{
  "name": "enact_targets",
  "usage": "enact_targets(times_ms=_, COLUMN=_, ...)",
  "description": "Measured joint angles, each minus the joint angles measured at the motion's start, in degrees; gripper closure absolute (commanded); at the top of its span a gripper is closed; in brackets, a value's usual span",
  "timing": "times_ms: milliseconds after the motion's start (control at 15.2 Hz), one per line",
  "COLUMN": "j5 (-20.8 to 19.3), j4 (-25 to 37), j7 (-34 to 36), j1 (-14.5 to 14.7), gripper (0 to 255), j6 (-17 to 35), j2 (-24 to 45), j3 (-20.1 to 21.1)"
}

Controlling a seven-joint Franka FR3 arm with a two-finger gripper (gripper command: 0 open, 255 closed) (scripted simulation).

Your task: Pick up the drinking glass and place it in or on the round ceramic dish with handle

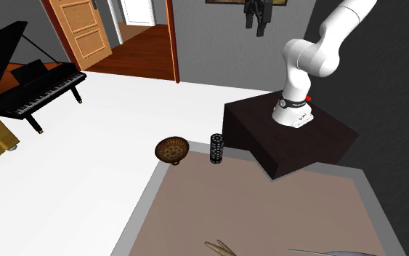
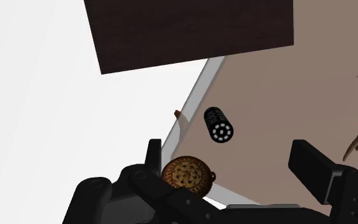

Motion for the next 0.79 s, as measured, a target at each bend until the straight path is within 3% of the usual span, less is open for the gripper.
enact_targets(times_ms=264, j5=0.3, j4=-3.3, j7=-0.1, j1=0.2, gripper=0, j6=3.9, j2=0.8, j3=-0.2)
enact_targets(times_ms=792, j5=1.5, j4=-13.3, j7=-0.9, j1=1.1, gripper=0, j6=19.9, j2=7.3, j3=-0.7)
